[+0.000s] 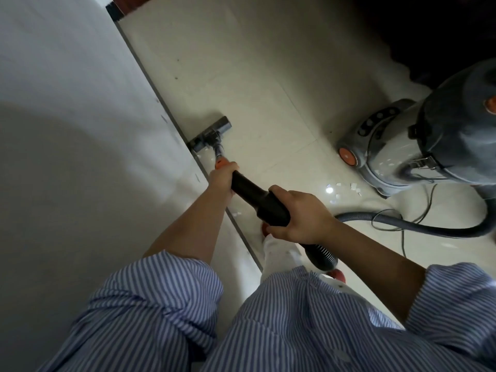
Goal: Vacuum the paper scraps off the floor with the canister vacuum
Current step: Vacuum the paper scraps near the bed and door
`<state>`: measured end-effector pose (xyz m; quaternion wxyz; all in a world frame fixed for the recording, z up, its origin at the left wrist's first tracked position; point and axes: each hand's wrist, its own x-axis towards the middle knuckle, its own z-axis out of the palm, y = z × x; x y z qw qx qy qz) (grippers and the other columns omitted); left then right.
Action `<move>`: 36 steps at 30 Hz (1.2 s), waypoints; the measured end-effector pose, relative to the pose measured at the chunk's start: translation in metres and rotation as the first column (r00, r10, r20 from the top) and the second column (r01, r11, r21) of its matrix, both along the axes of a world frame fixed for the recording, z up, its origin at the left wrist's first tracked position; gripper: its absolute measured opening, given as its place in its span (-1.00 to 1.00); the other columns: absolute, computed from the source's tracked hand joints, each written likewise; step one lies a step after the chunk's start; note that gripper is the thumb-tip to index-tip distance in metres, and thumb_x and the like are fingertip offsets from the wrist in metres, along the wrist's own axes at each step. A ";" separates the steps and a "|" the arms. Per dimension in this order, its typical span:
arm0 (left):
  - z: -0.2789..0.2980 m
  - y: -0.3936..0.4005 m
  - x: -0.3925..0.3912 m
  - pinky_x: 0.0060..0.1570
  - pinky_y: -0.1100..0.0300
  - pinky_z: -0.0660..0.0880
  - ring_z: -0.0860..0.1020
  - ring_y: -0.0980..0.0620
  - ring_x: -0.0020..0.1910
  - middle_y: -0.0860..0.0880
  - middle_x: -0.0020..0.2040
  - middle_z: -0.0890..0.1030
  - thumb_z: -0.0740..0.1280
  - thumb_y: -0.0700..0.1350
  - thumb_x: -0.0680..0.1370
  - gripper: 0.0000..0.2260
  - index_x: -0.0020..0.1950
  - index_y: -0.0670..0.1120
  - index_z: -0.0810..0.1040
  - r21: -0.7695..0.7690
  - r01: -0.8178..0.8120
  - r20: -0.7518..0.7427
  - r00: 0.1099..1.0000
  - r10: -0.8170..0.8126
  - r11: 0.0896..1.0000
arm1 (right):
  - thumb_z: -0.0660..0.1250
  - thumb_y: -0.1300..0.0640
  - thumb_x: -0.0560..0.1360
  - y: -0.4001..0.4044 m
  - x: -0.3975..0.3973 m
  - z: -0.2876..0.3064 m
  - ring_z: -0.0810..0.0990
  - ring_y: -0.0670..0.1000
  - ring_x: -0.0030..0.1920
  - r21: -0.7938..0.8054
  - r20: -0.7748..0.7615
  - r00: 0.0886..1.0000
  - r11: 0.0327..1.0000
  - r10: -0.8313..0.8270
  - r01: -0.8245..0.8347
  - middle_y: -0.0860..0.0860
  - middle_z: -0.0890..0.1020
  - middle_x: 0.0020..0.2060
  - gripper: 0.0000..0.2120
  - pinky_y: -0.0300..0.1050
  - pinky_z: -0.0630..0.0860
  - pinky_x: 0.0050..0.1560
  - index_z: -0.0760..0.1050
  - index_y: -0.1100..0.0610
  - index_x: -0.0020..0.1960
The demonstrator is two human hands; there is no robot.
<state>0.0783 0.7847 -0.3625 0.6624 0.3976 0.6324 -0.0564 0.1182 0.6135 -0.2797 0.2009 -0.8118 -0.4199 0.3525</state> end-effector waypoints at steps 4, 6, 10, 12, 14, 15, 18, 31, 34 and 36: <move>-0.004 -0.018 -0.004 0.01 0.09 0.46 0.46 0.02 -0.27 -0.11 -0.19 0.46 0.25 -0.20 0.55 -0.90 0.02 -0.20 0.42 -0.036 -0.021 -0.033 0.999 0.020 0.999 | 0.42 -0.01 0.38 -0.014 0.001 0.001 0.49 0.12 -0.16 -0.049 -0.009 0.999 0.998 0.046 -0.047 0.12 0.57 -0.08 -0.43 -0.11 0.41 -0.13 0.31 0.18 0.27; -0.007 -0.029 -0.011 -0.01 0.10 0.48 0.47 0.01 -0.25 -0.10 -0.21 0.46 0.28 -0.16 0.54 -0.81 0.10 -0.20 0.41 -0.055 -0.045 -0.033 0.998 0.044 0.997 | 0.41 -0.02 0.38 -0.023 0.000 0.003 0.47 0.09 -0.15 -0.069 -0.005 0.996 0.994 0.084 -0.085 0.10 0.56 -0.07 -0.44 -0.14 0.37 -0.14 0.31 0.17 0.27; -0.005 -0.060 -0.026 -0.15 0.15 0.50 0.48 0.02 -0.26 -0.09 -0.23 0.45 0.28 -0.19 0.54 -0.81 0.11 -0.22 0.39 -0.110 -0.092 0.007 0.996 0.093 0.990 | 0.39 -0.05 0.39 -0.052 -0.002 0.006 0.53 0.10 -0.02 -0.097 0.018 0.988 0.984 0.153 -0.150 0.09 0.56 -0.01 -0.39 -0.20 0.27 -0.17 0.27 0.14 0.32; -0.002 -0.073 -0.029 -0.29 0.20 0.48 0.47 0.03 -0.30 -0.08 -0.26 0.44 0.27 -0.20 0.55 -0.90 0.01 -0.21 0.42 -0.139 -0.104 0.033 0.993 0.109 0.985 | 0.38 -0.06 0.39 -0.065 -0.002 0.008 0.52 0.11 0.02 -0.103 0.027 0.986 0.982 0.163 -0.160 0.09 0.55 0.01 -0.33 -0.21 0.26 -0.15 0.22 0.14 0.39; 0.003 -0.092 -0.031 -0.34 0.21 0.46 0.46 0.05 -0.32 -0.07 -0.29 0.42 0.25 -0.22 0.55 -0.92 -0.14 -0.15 0.42 -0.153 -0.135 0.056 0.988 0.145 0.979 | 0.38 -0.07 0.40 -0.083 0.001 0.013 0.52 0.12 0.02 -0.103 0.050 0.978 0.975 0.202 -0.196 0.10 0.55 0.00 -0.32 -0.18 0.28 -0.14 0.21 0.12 0.41; 0.004 -0.102 -0.032 -0.33 0.20 0.46 0.46 0.05 -0.31 -0.07 -0.29 0.42 0.25 -0.23 0.55 -0.88 -0.19 -0.14 0.41 -0.154 -0.144 0.060 0.986 0.155 0.978 | 0.39 -0.06 0.40 -0.092 0.003 0.016 0.52 0.12 -0.01 -0.092 0.051 0.976 0.974 0.212 -0.207 0.09 0.54 -0.05 -0.36 -0.18 0.29 -0.16 0.25 0.12 0.37; 0.010 -0.132 -0.032 -0.25 0.15 0.48 0.46 0.01 -0.28 -0.10 -0.27 0.43 0.26 -0.23 0.54 -0.85 -0.23 -0.14 0.39 -0.151 -0.163 0.071 0.982 0.176 0.975 | 0.41 -0.05 0.36 -0.118 0.010 0.025 0.51 0.12 -0.15 -0.085 0.054 0.971 0.969 0.235 -0.230 0.02 0.46 -0.22 -0.50 -0.15 0.29 -0.24 0.34 0.13 0.19; 0.029 -0.299 -0.011 -0.28 0.21 0.49 0.47 0.04 -0.27 -0.09 -0.25 0.45 0.26 -0.22 0.54 -0.89 -0.19 -0.14 0.41 -0.226 -0.273 0.140 0.941 0.308 0.935 | 0.45 -0.02 0.33 -0.273 0.044 0.064 0.53 0.12 -0.20 -0.064 0.113 0.949 0.956 0.293 -0.287 0.11 0.59 -0.20 -0.50 -0.06 0.43 -0.23 0.41 0.16 0.17; 0.033 -0.329 -0.007 -0.34 0.24 0.46 0.43 0.06 -0.31 -0.07 -0.28 0.40 0.23 -0.23 0.56 -0.85 -0.21 -0.14 0.36 -0.230 -0.245 0.157 0.946 0.284 0.942 | 0.47 0.01 0.31 -0.310 0.045 0.069 0.54 0.15 -0.17 -0.026 0.093 0.963 0.967 0.254 -0.253 0.12 0.59 -0.19 -0.49 0.04 0.48 -0.15 0.43 0.18 0.17; 0.032 -0.326 -0.008 -0.37 0.22 0.44 0.42 0.06 -0.31 -0.07 -0.28 0.39 0.23 -0.23 0.56 -0.86 -0.19 -0.13 0.35 -0.204 -0.217 0.160 0.955 0.251 0.955 | 0.47 0.01 0.30 -0.314 0.042 0.064 0.52 0.15 -0.18 -0.005 0.079 0.970 0.973 0.230 -0.230 0.12 0.59 -0.20 -0.49 0.05 0.48 -0.15 0.43 0.19 0.15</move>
